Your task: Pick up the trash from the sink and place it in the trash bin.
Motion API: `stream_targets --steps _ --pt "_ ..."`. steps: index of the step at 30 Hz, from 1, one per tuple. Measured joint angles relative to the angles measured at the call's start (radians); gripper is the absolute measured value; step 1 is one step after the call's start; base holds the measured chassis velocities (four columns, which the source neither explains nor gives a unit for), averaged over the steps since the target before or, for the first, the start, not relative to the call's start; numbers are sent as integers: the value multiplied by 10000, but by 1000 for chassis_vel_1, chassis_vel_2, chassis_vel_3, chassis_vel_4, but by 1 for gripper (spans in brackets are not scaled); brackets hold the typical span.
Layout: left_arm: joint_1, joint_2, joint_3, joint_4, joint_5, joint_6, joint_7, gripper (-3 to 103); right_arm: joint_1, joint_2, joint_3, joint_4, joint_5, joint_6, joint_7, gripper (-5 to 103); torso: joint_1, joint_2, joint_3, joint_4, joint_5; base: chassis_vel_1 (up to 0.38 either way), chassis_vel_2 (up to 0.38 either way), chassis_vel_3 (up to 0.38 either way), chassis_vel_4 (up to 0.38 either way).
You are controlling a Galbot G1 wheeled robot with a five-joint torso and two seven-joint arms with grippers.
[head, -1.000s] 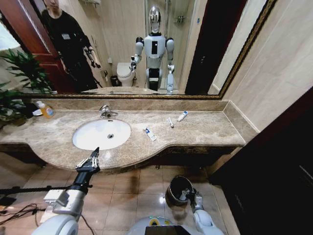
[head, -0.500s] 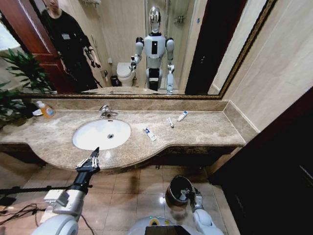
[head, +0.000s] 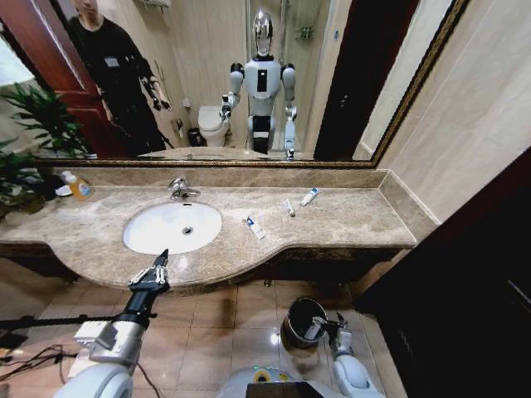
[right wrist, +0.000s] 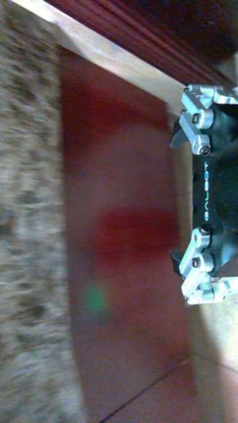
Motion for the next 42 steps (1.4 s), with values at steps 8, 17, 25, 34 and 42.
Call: stream_targets --steps 8,17,25,34,42 --pt "0 0 0 0 0 0 0 0 -1398 -140 138 3528 318 -525 594 100 0 0 0 -1 -1 0 0 0 0" --pt "0 0 0 0 0 0 0 0 -1587 -657 14 6183 665 -1366 898 100 0 1 0 -1 -2 0 0 0 0" --pt "0 0 0 0 0 0 0 0 288 -952 -490 5891 679 -2256 169 100 0 0 1 0 0 0 0 0 0" --pt "0 0 0 0 0 0 0 0 2408 -1382 -1241 4597 873 -2663 -472 100 1 0 2 -1 -1 0 0 0 0" --pt "0 0 0 0 -1 0 1 0 4437 -1498 -2161 3201 1240 -2954 -641 100 1 0 2 1 0 0 0 0 0"
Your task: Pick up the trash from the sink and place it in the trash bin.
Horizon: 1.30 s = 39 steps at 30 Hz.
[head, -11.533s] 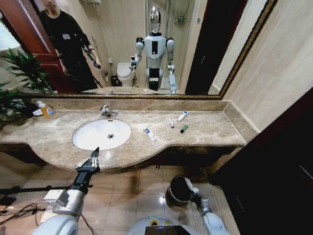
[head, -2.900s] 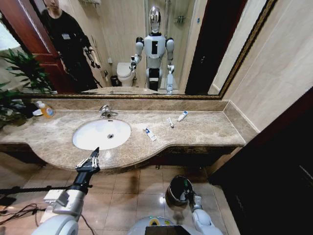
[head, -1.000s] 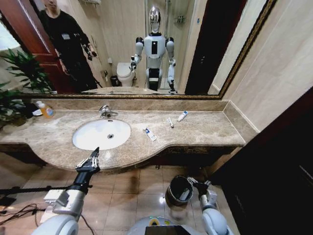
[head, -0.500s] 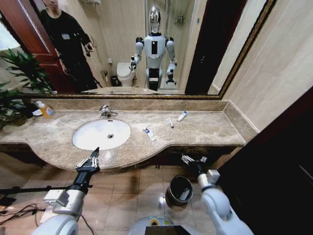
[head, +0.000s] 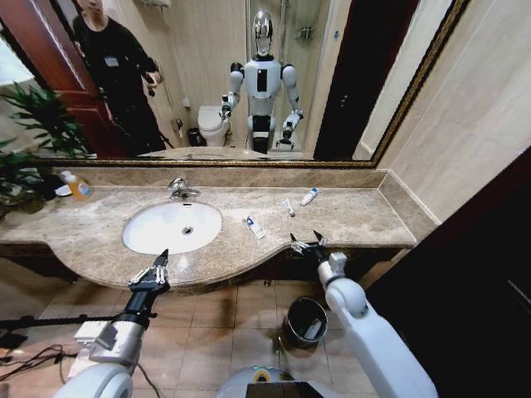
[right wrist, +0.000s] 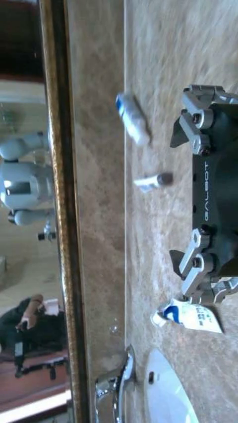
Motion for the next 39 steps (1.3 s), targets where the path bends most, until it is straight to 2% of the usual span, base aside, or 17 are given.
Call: stream_targets --steps 10,20,27,36,39 --pt "0 0 0 0 0 0 -1 0 1479 325 -1449 -784 279 -267 -55 100 0 0 -1 -1 -3 0 0 0 0" --pt "0 0 0 0 1 0 -1 0 2882 1041 -2849 -1721 74 -656 -14 100 0 0 -1 0 -3 0 0 0 0" --pt "0 0 0 0 0 0 -1 0 3617 1378 -3355 -2475 52 -999 145 100 0 0 -1 -1 -4 0 0 0 0" --pt "0 0 0 0 0 0 0 0 4065 1650 -3663 -3344 -228 -1004 131 101 -1 0 -1 -1 -2 0 0 0 0" --pt "0 0 0 0 0 0 0 0 4133 1680 -3677 -3505 -243 -998 128 92 -1 0 -1 -1 -2 0 0 0 0"
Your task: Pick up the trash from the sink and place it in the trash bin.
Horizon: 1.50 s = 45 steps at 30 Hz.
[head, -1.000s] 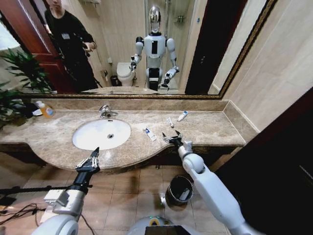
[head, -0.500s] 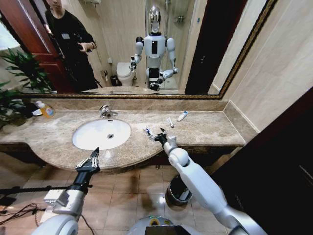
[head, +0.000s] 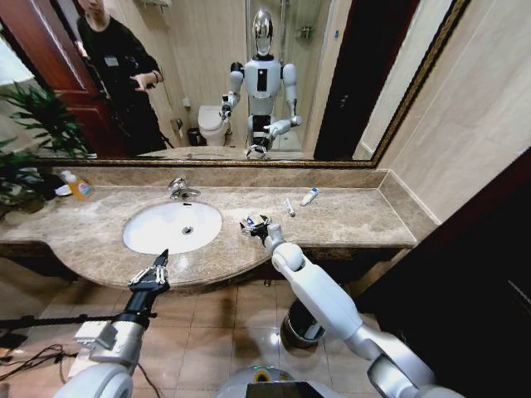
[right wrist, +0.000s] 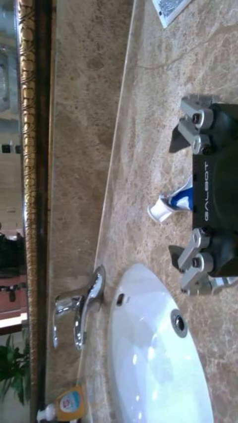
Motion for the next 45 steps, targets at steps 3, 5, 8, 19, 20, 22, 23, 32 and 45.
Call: stream_targets --steps 3,5,8,19,20,22,23,32,45 --pt "0 0 0 0 0 0 0 0 7 12 -1 -65 -10 5 1 87 0 0 0 0 1 0 0 0 0" --pt "0 0 0 0 0 0 0 0 -27 9 0 -101 -23 14 1 72 0 0 0 0 1 0 0 0 0" --pt "-1 0 0 0 0 0 0 0 -80 -3 0 -138 -67 39 -1 63 0 1 0 0 1 0 0 0 0" --pt "0 0 0 0 0 0 0 0 -140 -42 0 -237 -546 337 -23 50 0 1 0 0 1 0 0 0 0" --pt "0 0 0 0 0 0 0 0 -142 -44 -5 -237 -560 345 -19 48 0 1 0 0 1 0 0 0 0" --pt "0 0 0 0 0 0 0 0 -147 -47 -24 -239 -581 357 -18 42 0 1 0 0 1 0 0 0 0" --pt "0 0 0 0 0 0 0 0 -153 -47 -45 -244 -608 376 -17 37 0 1 0 0 1 0 0 0 0" --pt "0 0 0 0 0 0 0 0 -194 -3 -165 -244 -729 407 -7 5 0 1 -1 0 1 0 0 0 0" --pt "0 0 0 0 0 0 0 0 -488 -105 -114 473 -757 436 335 0 0 1 0 0 1 0 0 0 0"
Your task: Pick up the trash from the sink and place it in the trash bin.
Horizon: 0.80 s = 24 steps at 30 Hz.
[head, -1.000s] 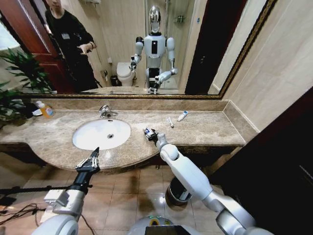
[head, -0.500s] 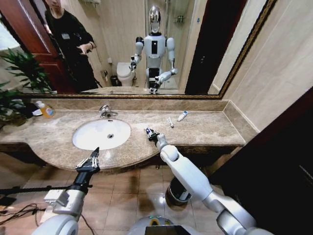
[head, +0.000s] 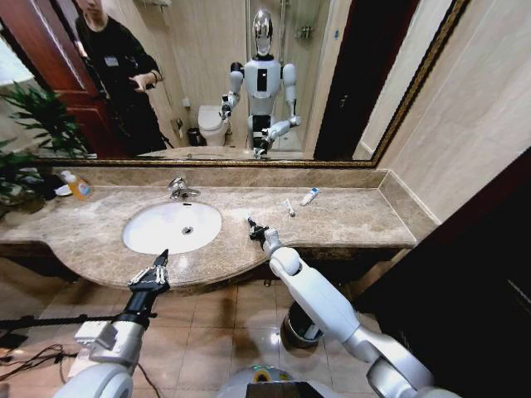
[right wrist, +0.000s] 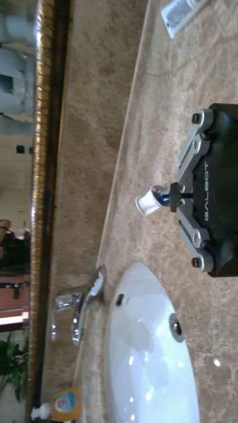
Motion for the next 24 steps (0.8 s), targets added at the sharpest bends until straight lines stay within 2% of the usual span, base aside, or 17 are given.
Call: stream_targets --steps 9,11,17,20,22,24 --pt "0 0 1 1 0 0 0 0 -776 -582 517 1401 230 -269 416 0 0 0 0 -1 1 0 0 0 0" --pt "0 0 0 0 0 0 1 0 -1472 -965 920 2086 276 -396 510 0 0 0 -1 0 2 0 0 0 0" --pt "0 0 0 0 0 0 -1 0 -2635 -1354 1702 2929 244 -447 552 0 -1 0 0 0 2 0 0 0 0" --pt "1 0 0 0 0 0 -1 0 -3852 -1800 2568 3962 241 -469 459 0 0 0 -1 -1 1 0 0 0 0" --pt "0 0 0 0 -1 0 2 0 -4028 -1855 2677 4110 241 -469 447 0 -1 0 -1 -3 2 0 0 0 0" --pt "0 1 0 0 0 0 0 0 -4952 -2098 3104 4818 226 -442 534 0 -1 0 -1 0 2 0 0 0 0"
